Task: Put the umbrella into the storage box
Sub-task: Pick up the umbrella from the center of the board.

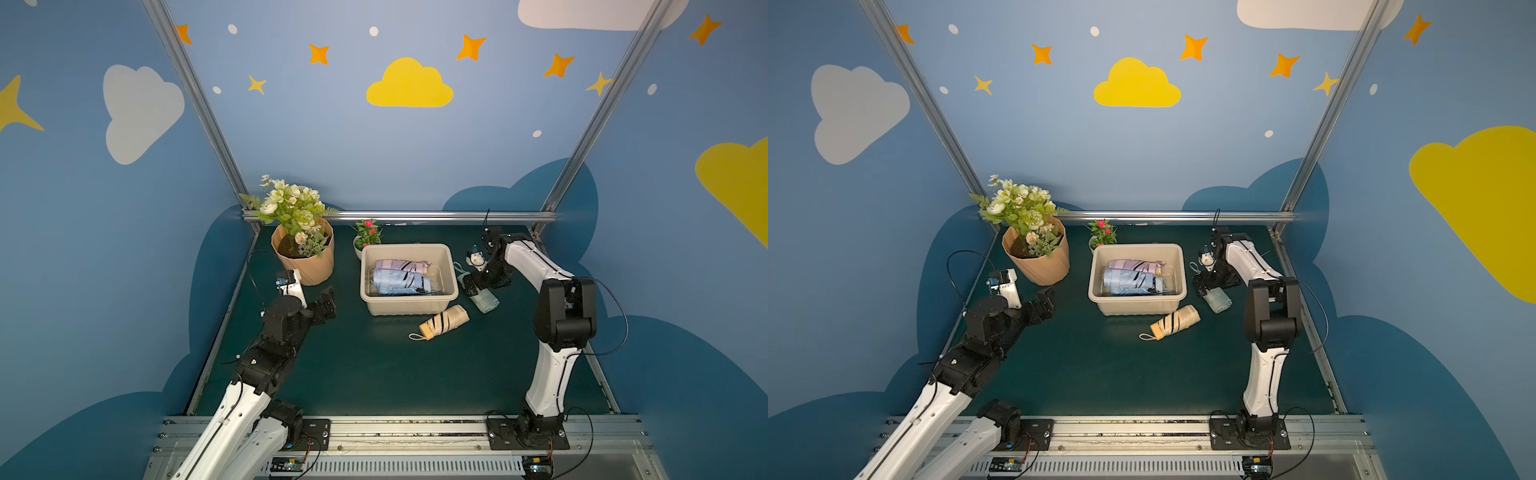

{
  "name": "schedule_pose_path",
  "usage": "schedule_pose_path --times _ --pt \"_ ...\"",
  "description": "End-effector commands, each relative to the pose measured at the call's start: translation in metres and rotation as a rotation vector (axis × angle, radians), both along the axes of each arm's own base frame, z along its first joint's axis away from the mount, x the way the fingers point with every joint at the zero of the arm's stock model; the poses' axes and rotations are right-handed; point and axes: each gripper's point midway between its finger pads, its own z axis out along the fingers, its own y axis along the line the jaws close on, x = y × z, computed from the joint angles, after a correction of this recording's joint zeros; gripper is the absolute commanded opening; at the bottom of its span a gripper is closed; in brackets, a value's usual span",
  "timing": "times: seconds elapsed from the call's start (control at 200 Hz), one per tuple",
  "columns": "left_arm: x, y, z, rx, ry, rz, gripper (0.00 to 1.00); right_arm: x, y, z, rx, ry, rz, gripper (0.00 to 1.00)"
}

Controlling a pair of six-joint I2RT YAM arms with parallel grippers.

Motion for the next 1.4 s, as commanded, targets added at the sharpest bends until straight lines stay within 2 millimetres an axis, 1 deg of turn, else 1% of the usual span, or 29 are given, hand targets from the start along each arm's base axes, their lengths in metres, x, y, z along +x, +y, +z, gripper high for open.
schedule_pose_path --times 0.0,0.09,0.175,0.325,0.476,0.571,0.631,0.751,0.856,0.976,1.051,1.136,1.297,1.397 --pt "-0.001 0.003 0.009 -0.017 -0.021 0.016 1.0 0.001 -0.008 -0.003 -0.052 0.025 0.01 0.98" --pt "0.0 0.003 0.008 -0.021 -0.017 0.018 1.0 0.002 -0.013 -0.011 -0.104 0.03 0.021 0.98" --pt "0.0 0.002 0.007 -0.024 -0.015 0.019 1.0 0.004 -0.014 -0.016 -0.132 0.024 0.034 0.98" --pt "0.002 0.002 0.006 -0.028 -0.01 0.02 1.0 0.006 -0.002 -0.028 -0.124 0.044 0.061 0.98" --pt "0.003 0.001 0.008 -0.025 -0.009 0.015 1.0 0.009 0.0 -0.038 -0.144 0.058 0.078 0.97" --pt "0.003 0.001 0.009 -0.019 -0.01 0.014 1.0 0.011 0.001 -0.041 -0.142 0.057 0.08 0.92" --pt "0.004 0.001 0.011 -0.018 -0.013 0.016 1.0 0.01 0.001 -0.044 -0.136 0.065 0.085 0.86" --pt "0.004 0.001 0.012 -0.016 -0.016 0.015 1.0 0.008 -0.001 -0.048 -0.148 0.075 0.09 0.78" --pt "0.004 0.0 0.014 -0.019 -0.019 0.011 1.0 0.006 -0.003 -0.046 -0.152 0.074 0.085 0.7" --pt "0.003 -0.001 0.017 -0.016 -0.022 0.002 1.0 0.006 -0.002 -0.031 -0.142 0.039 0.079 0.63" --pt "0.002 -0.001 0.018 -0.017 -0.023 -0.001 1.0 0.004 0.0 -0.016 -0.106 0.009 0.067 0.6" --pt "0.001 -0.001 0.016 -0.025 -0.022 0.001 1.0 0.003 -0.003 0.004 -0.048 -0.033 0.025 0.56" --pt "-0.002 0.001 0.012 -0.054 -0.022 0.015 1.0 -0.001 -0.005 0.053 0.048 -0.156 -0.02 0.52" --pt "-0.006 0.003 0.009 -0.059 -0.019 0.019 1.0 -0.003 0.0 0.099 0.101 -0.258 -0.022 0.5"
